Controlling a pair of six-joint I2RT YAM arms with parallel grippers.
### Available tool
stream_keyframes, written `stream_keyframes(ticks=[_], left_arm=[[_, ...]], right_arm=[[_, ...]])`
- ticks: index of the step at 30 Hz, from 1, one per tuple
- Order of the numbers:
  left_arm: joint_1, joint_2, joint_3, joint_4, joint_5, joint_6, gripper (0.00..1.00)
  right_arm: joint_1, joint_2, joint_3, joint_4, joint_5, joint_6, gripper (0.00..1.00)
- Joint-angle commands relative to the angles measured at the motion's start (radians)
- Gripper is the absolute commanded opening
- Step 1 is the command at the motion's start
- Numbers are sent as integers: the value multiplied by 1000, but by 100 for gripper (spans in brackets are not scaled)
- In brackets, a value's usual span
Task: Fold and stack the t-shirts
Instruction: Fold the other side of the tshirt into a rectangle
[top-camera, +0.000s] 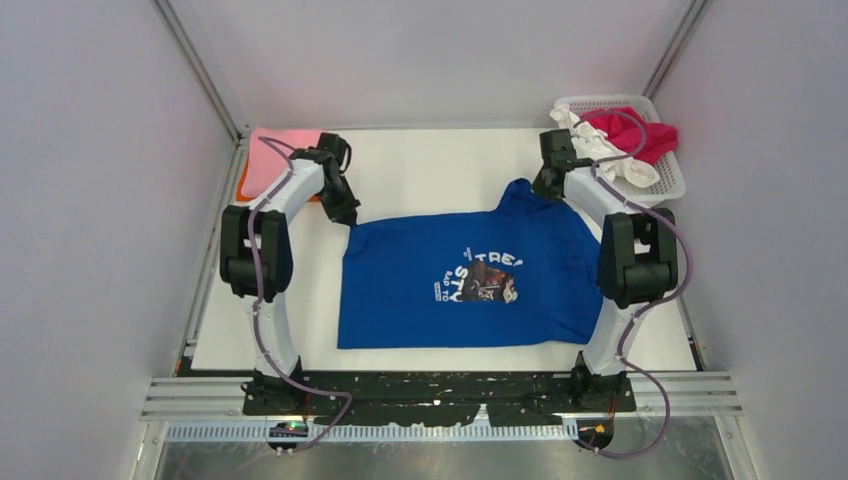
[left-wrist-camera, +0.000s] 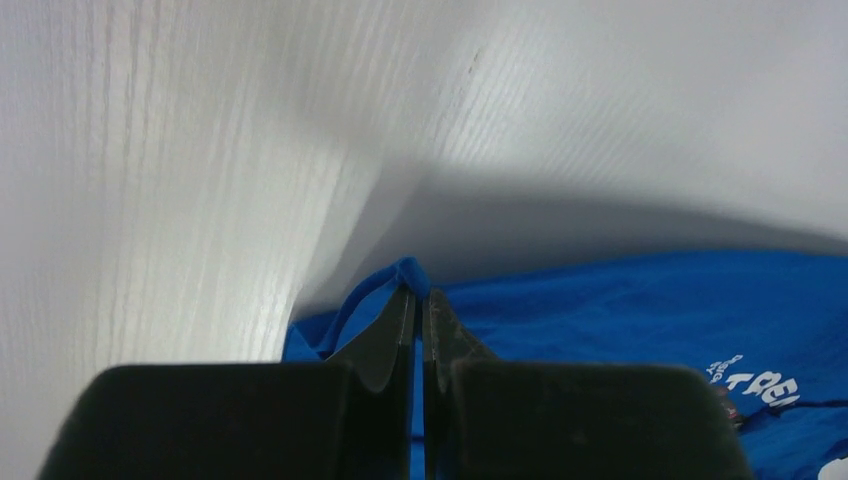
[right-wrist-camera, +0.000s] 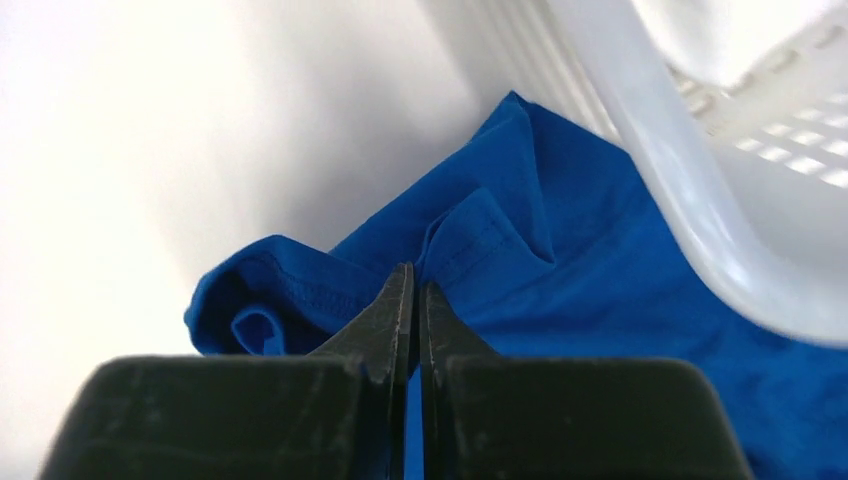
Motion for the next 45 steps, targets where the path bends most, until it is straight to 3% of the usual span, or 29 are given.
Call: stream_keyframes(ticks=[1,10,20,29,33,35,36,41,43,44,45], left_arm=[[-29,-112,-78,69,-15,5,0],[-75,-289,-277,117,-90,-5,0],[-104,-449,-463,143,-167,9,0],[-142,-510,-553,177,-159,10,0],[-153,-513,-606,163,-184,-13,0],[-153,-517,-620,141,-192,-21,0],[-153,-520,-625,130,-198,-21,4],[-153,-563,-626,53,-229,-26,51],[-153,-594,-610,25,-245,-26,69],[-153,-605,-595,11,-248,-27,87],[-153,-616,-573,-1,-246,-26,98]], right_arm=[[21,-166,-97,-8,46,-77,5],[65,-470,-326,-131,143,-126,5],[114,-754,-449,-365,190,-129,5],[185,-844,-507,-561,202,-58,6],[216,-875,-573,-594,155,20,13],[225,-888,-617,-605,130,58,21],[230,-889,-643,-609,123,76,28],[245,-940,-680,-651,80,99,47],[246,-976,-655,-640,87,66,69],[246,-987,-632,-627,87,45,76],[246,-1007,-621,-592,78,37,88]])
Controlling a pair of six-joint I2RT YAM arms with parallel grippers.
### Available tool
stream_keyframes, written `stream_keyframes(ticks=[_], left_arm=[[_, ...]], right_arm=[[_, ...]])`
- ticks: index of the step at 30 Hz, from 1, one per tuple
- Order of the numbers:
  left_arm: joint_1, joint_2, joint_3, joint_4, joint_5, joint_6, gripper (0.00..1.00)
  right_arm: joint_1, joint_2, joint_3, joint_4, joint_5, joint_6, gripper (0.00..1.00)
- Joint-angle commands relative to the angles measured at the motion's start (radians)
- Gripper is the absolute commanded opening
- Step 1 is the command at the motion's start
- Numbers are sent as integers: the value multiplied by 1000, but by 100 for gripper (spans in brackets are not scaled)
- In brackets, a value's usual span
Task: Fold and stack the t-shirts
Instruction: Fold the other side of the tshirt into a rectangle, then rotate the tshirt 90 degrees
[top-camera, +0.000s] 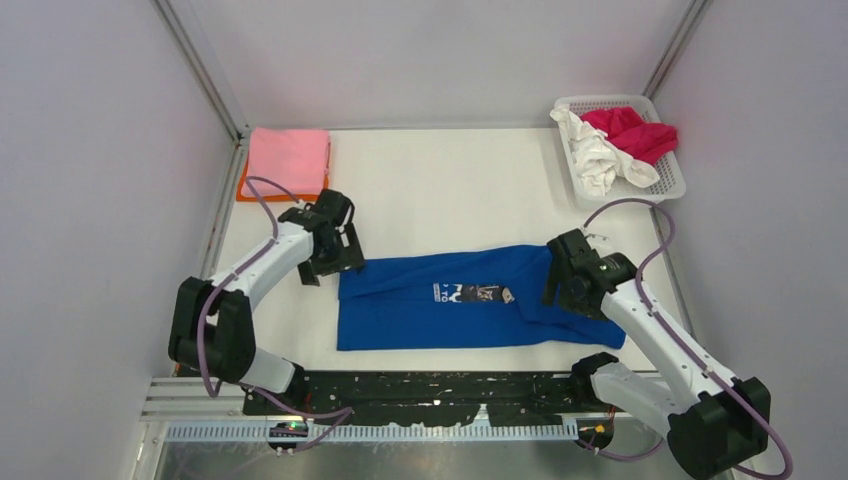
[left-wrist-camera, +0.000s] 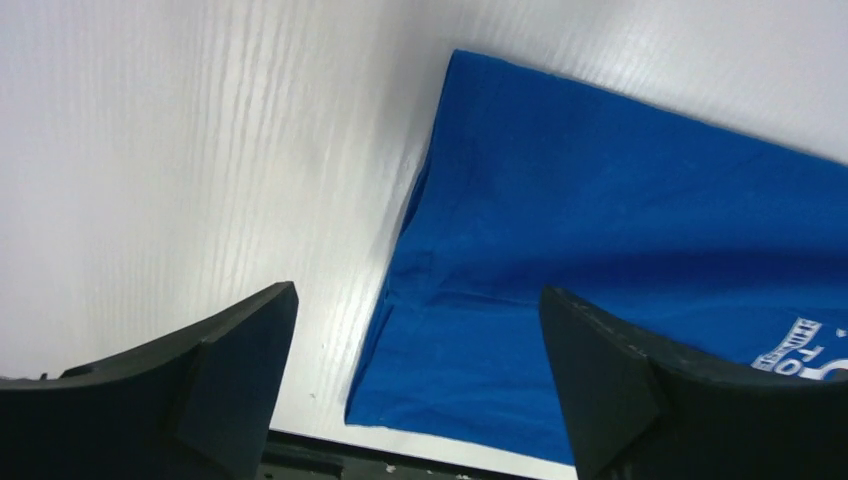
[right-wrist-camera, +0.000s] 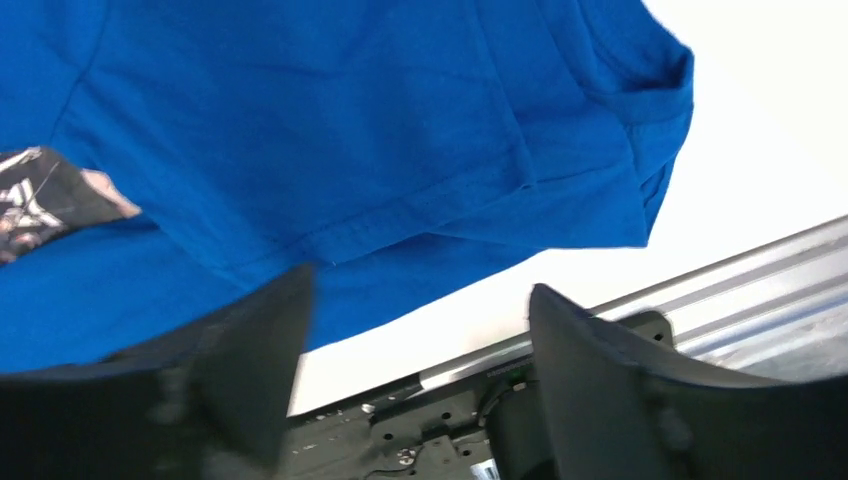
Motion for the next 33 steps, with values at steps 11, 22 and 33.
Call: stream_keyframes(ticks=[11,22,33], left_arm=[[-73,43,94,158,323,39,100],[-73,84,-155,268,260,-14,100],[-80,-218,-488,342,272,-193,100]], right_arm=[[-130,43,-42,605,-192,-5,95],[-229,411,-97,812,-443,-4,95],[-93,823,385,821,-464,0,96]])
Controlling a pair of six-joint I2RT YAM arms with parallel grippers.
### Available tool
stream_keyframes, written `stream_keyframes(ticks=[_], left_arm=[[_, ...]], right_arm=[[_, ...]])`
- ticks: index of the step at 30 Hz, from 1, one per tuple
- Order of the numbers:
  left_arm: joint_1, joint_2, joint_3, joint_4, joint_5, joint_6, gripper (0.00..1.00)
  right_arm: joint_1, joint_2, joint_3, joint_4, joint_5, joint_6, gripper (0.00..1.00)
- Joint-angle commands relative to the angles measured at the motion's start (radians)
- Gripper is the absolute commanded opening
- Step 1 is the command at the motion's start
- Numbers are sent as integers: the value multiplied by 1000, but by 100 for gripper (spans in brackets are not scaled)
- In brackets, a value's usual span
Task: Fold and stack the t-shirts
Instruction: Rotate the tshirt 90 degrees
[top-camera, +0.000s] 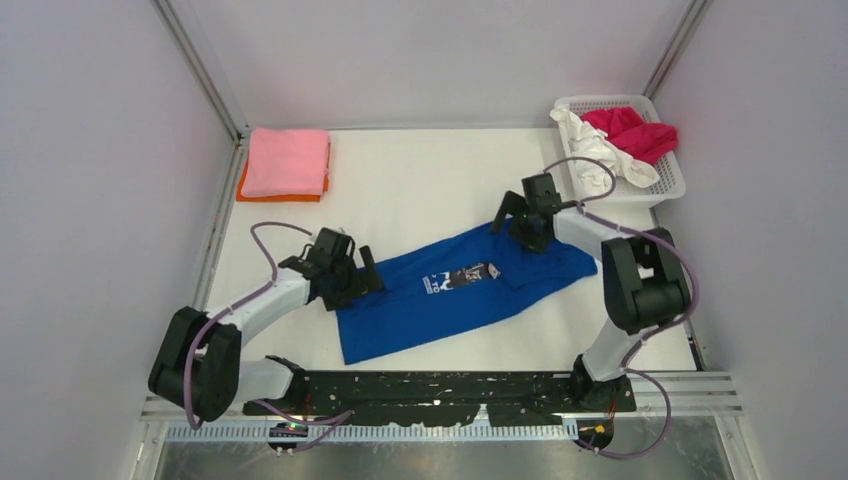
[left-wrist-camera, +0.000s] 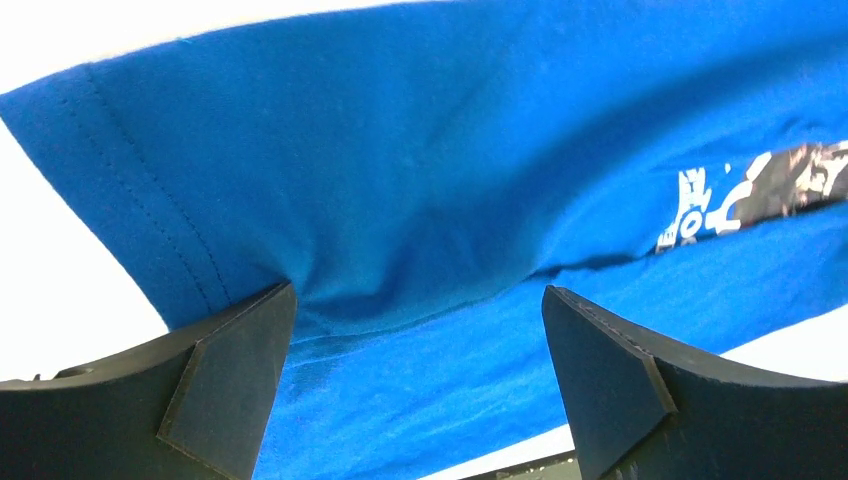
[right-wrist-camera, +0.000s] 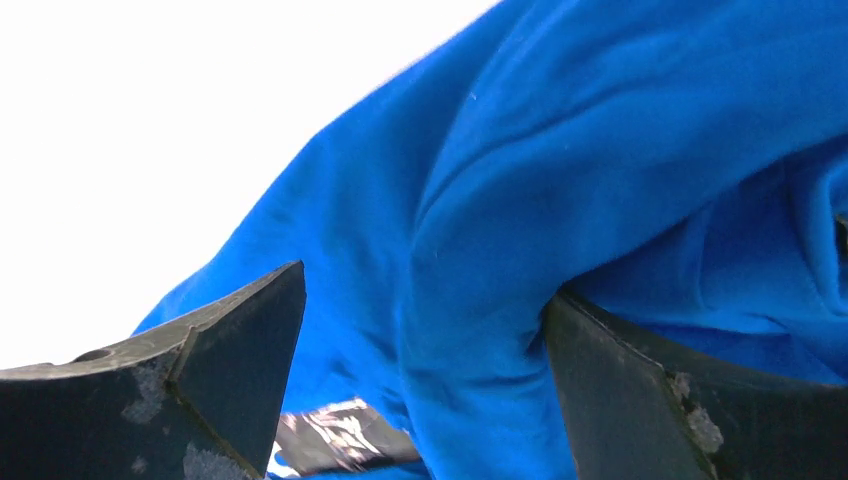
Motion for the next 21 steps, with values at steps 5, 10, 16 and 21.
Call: stream_keyframes(ticks=[5,10,16,21], left_arm=[[-72,-166,-199,4,26,-230,100],[-222,-174,-196,80,0,-341,100],[-408,-63,-111,135,-67,-402,100],[-520,46,-17,136,-68,-412,100]], right_arm=[[45,456,573,-128,-120,-12,95],[106,633,949,-222,-160,-33,95],[145,910,1342,-328,-164,54,95],[145,966,1452,-250,-143,213,95]])
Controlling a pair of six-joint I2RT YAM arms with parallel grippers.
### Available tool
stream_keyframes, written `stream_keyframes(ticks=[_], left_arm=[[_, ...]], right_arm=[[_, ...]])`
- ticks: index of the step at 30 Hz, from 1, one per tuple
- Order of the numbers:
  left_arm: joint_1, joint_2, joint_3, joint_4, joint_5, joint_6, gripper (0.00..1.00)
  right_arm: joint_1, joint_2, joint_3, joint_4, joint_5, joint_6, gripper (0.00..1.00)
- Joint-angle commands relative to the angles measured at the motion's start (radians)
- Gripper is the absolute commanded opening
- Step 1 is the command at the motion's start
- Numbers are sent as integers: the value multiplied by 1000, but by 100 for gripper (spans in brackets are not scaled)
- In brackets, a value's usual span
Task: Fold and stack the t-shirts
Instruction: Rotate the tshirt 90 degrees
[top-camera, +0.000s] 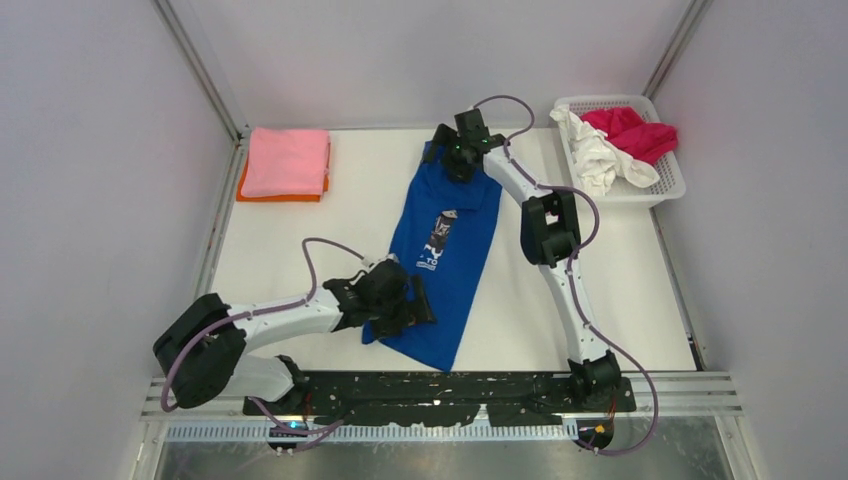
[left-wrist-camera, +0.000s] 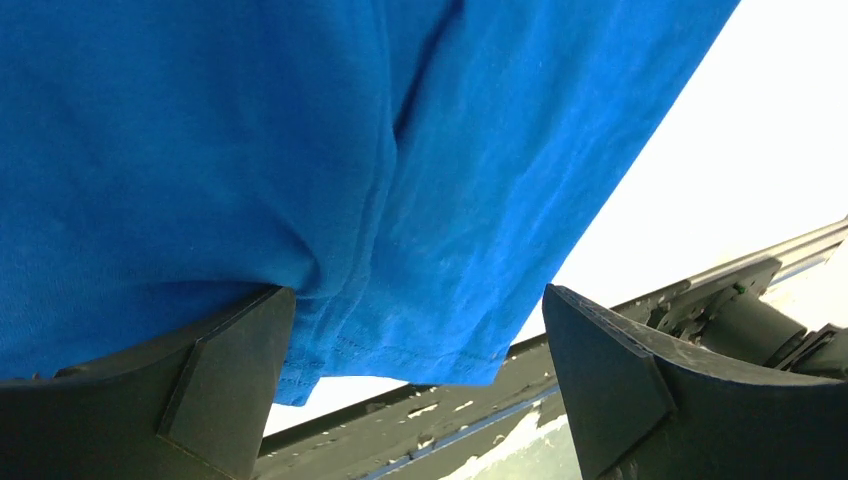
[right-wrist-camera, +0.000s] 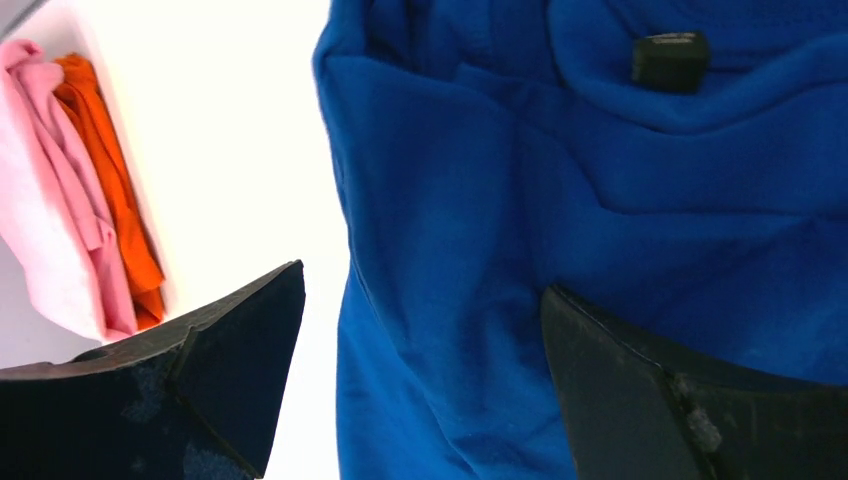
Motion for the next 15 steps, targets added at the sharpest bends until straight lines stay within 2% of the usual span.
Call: stream_keyframes(ticks=[1,6,10,15], left_arm=[[-80,89,50,-1,-14,-39,100],[-134,116,73,66,14,-37,100],[-161,102,65,57,-1,-29,100],[-162,74,53,41,-11,-8,100]], right_arm=[[3,39,65,28,26,147,95],[-6,39,42,50,176,164,95],[-53,-12,41,-7,309,134,95],[-109,-79,47,10,338,5,95]])
